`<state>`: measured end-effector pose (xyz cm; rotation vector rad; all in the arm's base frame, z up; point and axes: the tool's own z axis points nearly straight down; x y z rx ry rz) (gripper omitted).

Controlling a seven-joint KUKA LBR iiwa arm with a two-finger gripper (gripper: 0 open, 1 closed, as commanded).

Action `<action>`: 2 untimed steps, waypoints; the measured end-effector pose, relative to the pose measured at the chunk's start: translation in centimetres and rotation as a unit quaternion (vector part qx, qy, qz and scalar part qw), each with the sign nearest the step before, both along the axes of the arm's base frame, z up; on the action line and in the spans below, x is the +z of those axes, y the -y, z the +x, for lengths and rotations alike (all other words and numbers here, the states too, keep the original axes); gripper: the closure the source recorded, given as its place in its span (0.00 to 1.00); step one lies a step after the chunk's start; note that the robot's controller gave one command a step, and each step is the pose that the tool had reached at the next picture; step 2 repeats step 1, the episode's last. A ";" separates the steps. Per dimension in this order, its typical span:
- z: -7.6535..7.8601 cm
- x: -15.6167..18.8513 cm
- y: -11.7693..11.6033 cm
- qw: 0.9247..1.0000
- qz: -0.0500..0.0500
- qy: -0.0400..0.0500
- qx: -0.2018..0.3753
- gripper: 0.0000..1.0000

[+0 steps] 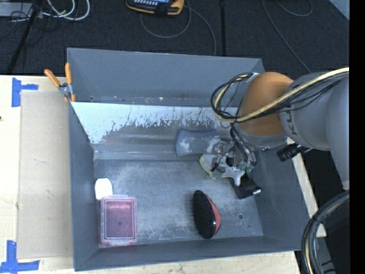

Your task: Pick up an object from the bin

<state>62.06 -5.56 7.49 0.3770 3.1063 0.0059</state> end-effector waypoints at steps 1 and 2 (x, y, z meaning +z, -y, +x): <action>0.0 0.0 0.0 1.000 0.000 0.000 0.000 1.00; 0.0 0.0 0.0 1.000 0.000 0.000 0.000 1.00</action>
Offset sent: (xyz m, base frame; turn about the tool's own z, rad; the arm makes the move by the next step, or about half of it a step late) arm -0.0002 -0.0001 0.0167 0.0000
